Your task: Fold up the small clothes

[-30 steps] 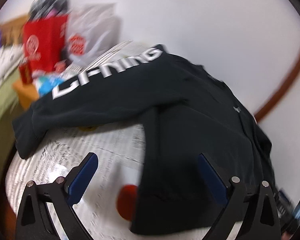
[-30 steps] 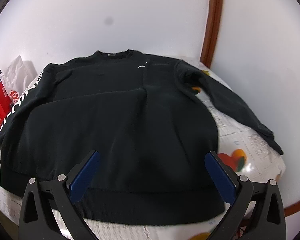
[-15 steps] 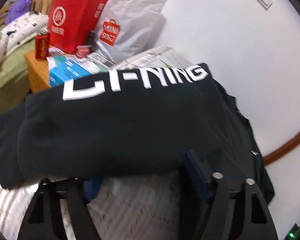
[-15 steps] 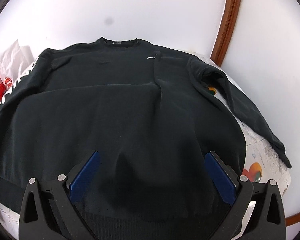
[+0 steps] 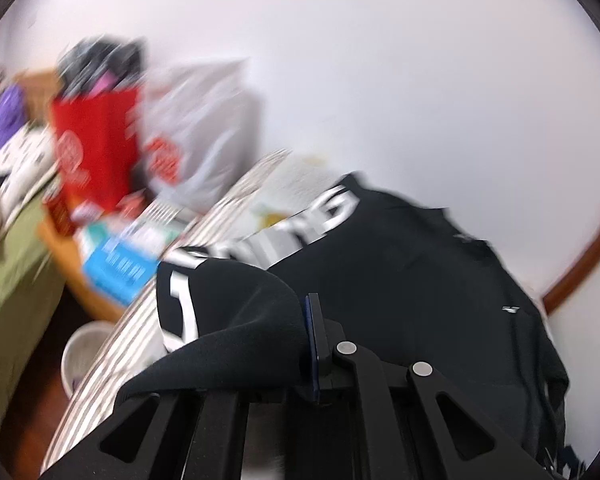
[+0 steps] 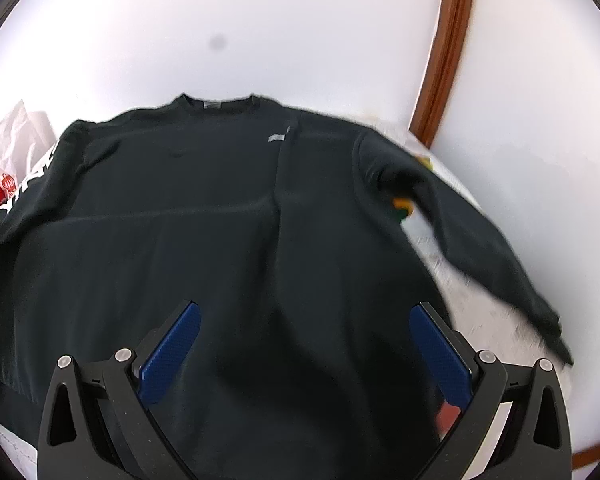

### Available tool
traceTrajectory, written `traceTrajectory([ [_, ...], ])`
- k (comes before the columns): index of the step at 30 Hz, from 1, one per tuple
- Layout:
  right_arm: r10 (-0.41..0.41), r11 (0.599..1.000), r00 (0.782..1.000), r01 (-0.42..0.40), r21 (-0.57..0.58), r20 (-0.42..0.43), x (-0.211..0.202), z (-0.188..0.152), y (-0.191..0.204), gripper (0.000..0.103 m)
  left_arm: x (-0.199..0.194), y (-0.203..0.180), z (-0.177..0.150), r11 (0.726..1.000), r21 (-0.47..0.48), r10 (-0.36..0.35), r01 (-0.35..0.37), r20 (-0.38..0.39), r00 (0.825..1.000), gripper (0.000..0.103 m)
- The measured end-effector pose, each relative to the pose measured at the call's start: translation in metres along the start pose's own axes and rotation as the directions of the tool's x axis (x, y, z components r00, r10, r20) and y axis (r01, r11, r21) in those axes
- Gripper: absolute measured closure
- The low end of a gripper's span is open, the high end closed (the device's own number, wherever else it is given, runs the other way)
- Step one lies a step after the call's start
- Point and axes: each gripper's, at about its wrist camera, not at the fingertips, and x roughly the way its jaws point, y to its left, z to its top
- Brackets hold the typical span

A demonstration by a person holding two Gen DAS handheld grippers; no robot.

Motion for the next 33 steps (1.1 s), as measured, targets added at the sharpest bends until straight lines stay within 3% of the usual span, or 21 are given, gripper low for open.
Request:
traceTrajectory([
  [3, -0.001, 1.0, 1.0, 0.001, -0.009, 0.028, -0.002, 0.008, -0.014, 0.001, -0.003, -0.049, 0.012, 0.994, 0.093, -0.051, 0.049, 0.029, 0.998, 0.095],
  [8, 0.001, 0.999, 0.999, -0.003, 0.04, 0.032, -0.002, 0.012, -0.051, 0.001, 0.009, -0.129, 0.016, 0.967, 0.219, -0.133, 0.13, 0.001, 0.991, 0.095],
  [13, -0.05, 0.996, 0.999, 0.049, 0.079, 0.011, 0.0, -0.001, -0.083, 0.001, 0.038, -0.206, -0.008, 0.916, 0.343, -0.19, 0.209, -0.086, 0.978, 0.095],
  [17, -0.061, 0.993, 0.998, 0.063, 0.096, -0.016, 0.003, -0.018, -0.101, 0.001, 0.062, -0.24, -0.031, 0.902, 0.366, -0.176, 0.229, -0.172, 0.969, 0.095],
  [22, -0.059, 0.995, 0.998, 0.058, 0.075, 0.005, 0.002, -0.02, -0.103, 0.001, 0.07, -0.251, -0.049, 0.896, 0.396, -0.122, 0.2, -0.214, 0.969, 0.086],
  [24, -0.049, 0.997, 0.999, 0.048, 0.063, 0.016, 0.001, -0.015, -0.098, 0.001, 0.065, -0.249, -0.053, 0.891, 0.39, -0.152, 0.234, -0.23, 0.961, 0.075],
  [29, 0.036, 0.999, 0.998, -0.037, 0.014, 0.06, -0.002, 0.011, -0.072, 0.003, 0.044, -0.218, -0.051, 0.884, 0.353, -0.216, 0.306, -0.274, 0.937, 0.072],
  [31, 0.096, 0.995, 0.993, -0.095, -0.013, 0.068, -0.002, 0.026, -0.054, 0.014, 0.037, -0.202, -0.048, 0.886, 0.337, -0.23, 0.32, -0.28, 0.932, 0.064],
  [33, 0.142, 0.989, 0.987, -0.138, -0.051, 0.071, -0.002, 0.039, -0.035, 0.024, 0.029, -0.182, -0.046, 0.886, 0.322, -0.25, 0.335, -0.278, 0.927, 0.048],
])
